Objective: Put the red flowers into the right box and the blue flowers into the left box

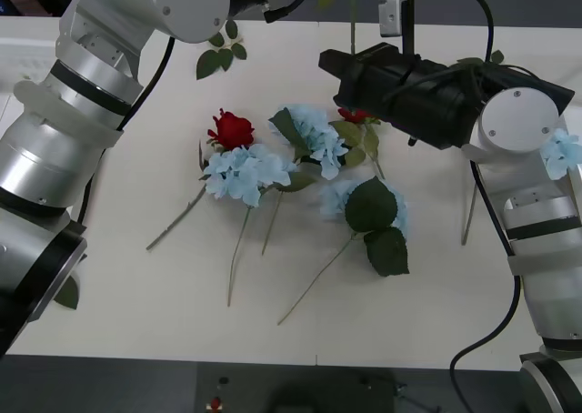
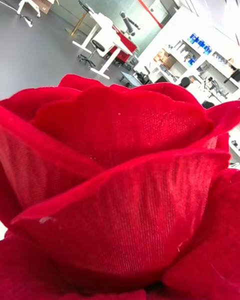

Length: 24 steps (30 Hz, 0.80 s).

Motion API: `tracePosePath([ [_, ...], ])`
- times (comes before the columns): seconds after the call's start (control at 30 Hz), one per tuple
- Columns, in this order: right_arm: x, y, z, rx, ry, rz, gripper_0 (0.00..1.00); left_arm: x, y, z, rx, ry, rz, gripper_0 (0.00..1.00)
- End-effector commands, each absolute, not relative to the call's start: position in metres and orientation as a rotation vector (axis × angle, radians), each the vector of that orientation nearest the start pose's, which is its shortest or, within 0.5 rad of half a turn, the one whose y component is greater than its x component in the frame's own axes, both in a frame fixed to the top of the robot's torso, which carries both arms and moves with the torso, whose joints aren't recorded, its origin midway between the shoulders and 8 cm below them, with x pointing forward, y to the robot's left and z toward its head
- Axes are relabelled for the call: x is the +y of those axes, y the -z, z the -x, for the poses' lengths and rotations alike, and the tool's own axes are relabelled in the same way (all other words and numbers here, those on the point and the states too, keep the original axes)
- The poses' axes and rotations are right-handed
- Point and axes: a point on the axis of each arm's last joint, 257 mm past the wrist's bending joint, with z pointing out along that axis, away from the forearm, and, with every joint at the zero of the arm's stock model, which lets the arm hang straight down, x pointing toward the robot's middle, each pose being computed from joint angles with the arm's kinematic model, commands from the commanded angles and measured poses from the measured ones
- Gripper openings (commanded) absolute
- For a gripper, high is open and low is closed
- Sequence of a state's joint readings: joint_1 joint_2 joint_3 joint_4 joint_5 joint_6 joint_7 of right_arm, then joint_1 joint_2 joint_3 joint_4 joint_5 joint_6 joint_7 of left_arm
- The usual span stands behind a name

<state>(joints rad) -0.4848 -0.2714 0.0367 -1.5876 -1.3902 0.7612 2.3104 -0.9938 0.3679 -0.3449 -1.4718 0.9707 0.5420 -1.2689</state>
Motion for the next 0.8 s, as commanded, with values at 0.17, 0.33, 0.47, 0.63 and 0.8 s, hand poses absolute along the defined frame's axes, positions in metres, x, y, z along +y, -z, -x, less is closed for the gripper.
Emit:
tracePosePath([
  [0.17, -0.036, 0.029, -0.563, 1.473, -0.799, 0.559, 0.0, -0.079, -0.148, -0.584, 1.49, 1.05, -0.332, 0.0],
  [0.33, -0.038, 0.031, -0.564, 1.478, -0.788, 0.559, 0.0, -0.079, -0.148, -0.584, 1.49, 1.05, -0.332, 1.0],
  [0.47, -0.037, 0.03, -0.564, 1.48, -0.791, 0.556, 0.0, -0.079, -0.148, -0.584, 1.49, 1.05, -0.332, 1.0],
  [0.63, -0.041, 0.035, -0.567, 1.496, -0.768, 0.559, 0.0, -0.079, -0.148, -0.584, 1.49, 1.05, -0.332, 1.0],
  [0.8, -0.058, 0.052, -0.573, 1.582, -0.733, 0.554, 0.0, -0.079, -0.148, -0.584, 1.49, 1.05, -0.332, 1.0],
])
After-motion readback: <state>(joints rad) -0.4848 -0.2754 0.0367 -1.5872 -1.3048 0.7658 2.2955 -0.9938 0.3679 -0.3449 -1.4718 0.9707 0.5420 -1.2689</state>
